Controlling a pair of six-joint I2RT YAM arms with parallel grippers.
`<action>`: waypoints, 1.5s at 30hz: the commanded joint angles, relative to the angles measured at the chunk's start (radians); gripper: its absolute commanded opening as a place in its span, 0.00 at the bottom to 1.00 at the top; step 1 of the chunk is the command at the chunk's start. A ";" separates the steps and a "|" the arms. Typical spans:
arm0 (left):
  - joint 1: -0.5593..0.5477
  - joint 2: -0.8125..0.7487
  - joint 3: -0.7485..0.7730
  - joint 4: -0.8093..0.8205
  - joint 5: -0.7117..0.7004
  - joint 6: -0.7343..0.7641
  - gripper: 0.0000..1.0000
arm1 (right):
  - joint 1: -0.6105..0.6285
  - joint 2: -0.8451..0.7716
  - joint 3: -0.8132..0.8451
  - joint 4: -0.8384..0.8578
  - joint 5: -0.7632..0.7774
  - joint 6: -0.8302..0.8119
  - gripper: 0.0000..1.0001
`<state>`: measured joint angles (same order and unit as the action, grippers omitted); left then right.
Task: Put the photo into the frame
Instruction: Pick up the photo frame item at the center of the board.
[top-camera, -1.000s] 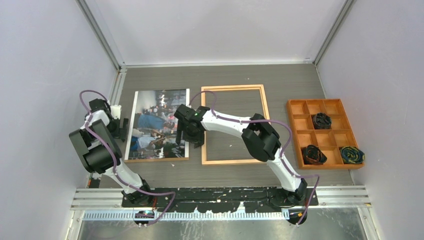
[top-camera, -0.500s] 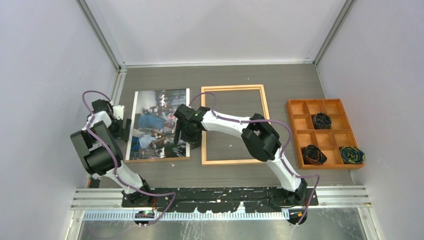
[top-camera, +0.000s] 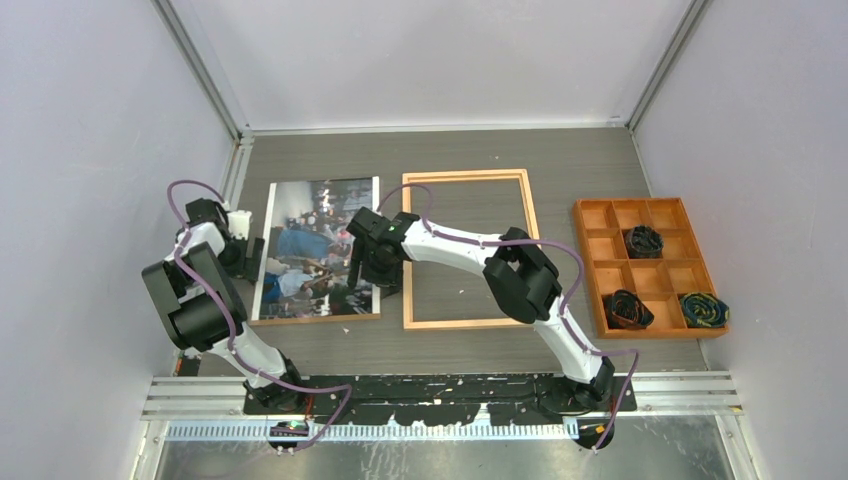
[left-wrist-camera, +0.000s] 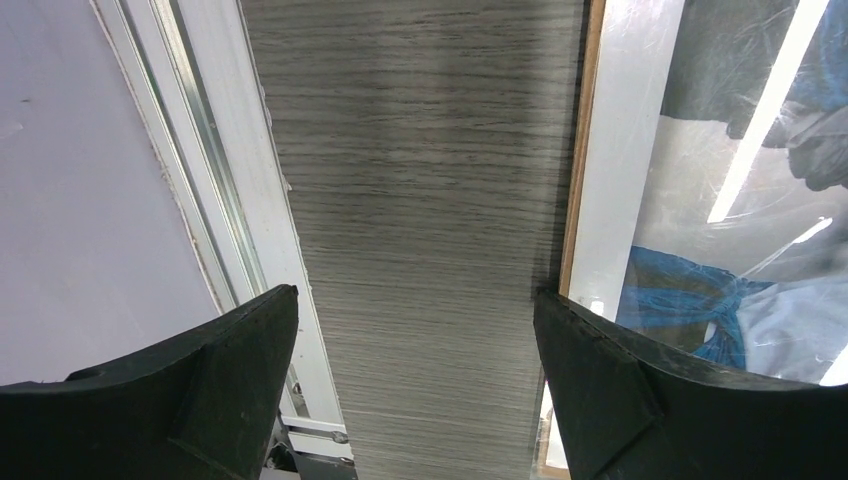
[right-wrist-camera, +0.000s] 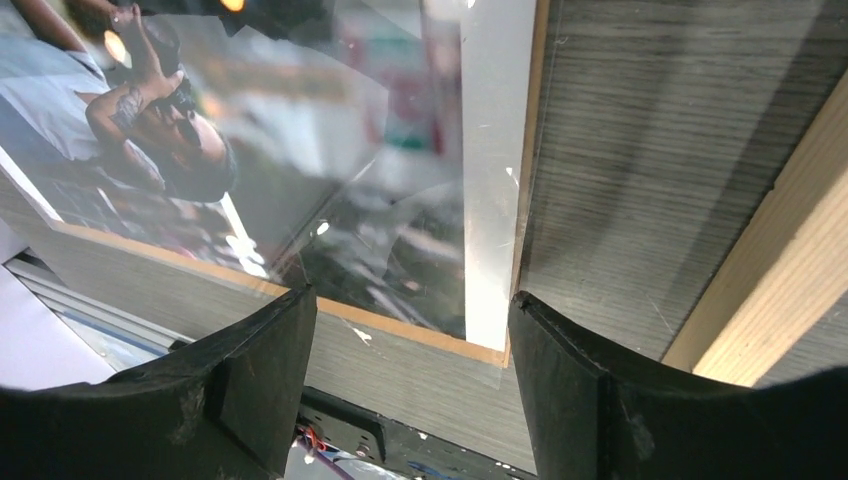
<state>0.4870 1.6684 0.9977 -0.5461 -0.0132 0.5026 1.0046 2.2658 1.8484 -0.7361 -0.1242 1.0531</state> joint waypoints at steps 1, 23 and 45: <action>-0.024 0.031 -0.054 -0.039 0.032 -0.004 0.90 | 0.029 -0.054 0.087 0.041 0.000 -0.005 0.74; -0.031 0.031 -0.050 -0.031 0.021 -0.003 0.90 | 0.021 -0.206 -0.213 0.530 -0.112 0.107 0.74; -0.031 0.024 -0.040 -0.047 0.024 -0.002 0.89 | 0.005 -0.244 -0.367 0.700 -0.108 0.195 0.76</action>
<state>0.4717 1.6672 0.9974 -0.5457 -0.0341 0.5060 1.0119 2.0781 1.4773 -0.0666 -0.2417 1.2297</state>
